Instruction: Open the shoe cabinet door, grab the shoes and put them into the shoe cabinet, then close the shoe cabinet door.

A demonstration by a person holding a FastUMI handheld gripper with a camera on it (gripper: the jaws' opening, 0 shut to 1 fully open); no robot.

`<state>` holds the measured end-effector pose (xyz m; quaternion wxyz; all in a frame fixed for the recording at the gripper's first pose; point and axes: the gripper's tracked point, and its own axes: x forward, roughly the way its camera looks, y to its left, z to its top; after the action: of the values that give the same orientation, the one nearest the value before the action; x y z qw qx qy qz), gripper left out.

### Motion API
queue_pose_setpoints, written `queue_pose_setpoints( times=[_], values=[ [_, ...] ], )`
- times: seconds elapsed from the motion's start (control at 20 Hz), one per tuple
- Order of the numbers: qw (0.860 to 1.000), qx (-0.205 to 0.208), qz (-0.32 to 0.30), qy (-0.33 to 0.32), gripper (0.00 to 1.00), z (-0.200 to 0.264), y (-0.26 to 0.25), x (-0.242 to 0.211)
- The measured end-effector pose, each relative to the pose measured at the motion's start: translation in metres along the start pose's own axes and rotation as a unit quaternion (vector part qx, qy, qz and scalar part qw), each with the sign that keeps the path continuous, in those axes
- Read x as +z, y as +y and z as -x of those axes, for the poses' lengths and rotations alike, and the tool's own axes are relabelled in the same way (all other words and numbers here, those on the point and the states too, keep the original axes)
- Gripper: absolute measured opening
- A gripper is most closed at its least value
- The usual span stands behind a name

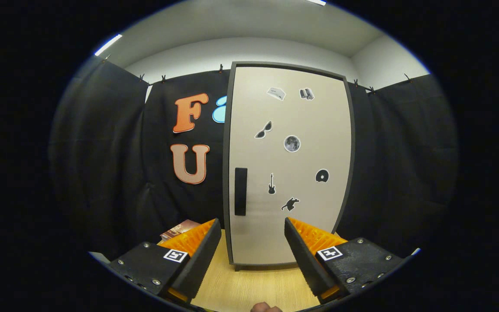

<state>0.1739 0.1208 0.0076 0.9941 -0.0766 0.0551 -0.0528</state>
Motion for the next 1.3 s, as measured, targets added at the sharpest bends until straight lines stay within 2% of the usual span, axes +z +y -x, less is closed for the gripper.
queue_pose_setpoints(
  times=[0.45, 0.6, 0.9, 1.3],
  values=[
    [1.0, 0.004, 0.007, -0.012, 0.94, 0.053, -0.035, 0.012],
    [1.0, 0.01, -0.013, -0.013, 0.94, 0.068, -0.054, 0.018],
    [0.999, -0.006, -0.026, -0.026, 0.94, 0.083, -0.098, 0.034],
    [0.998, -0.017, -0.029, -0.046, 0.94, 0.098, -0.114, 0.05]
  ],
)
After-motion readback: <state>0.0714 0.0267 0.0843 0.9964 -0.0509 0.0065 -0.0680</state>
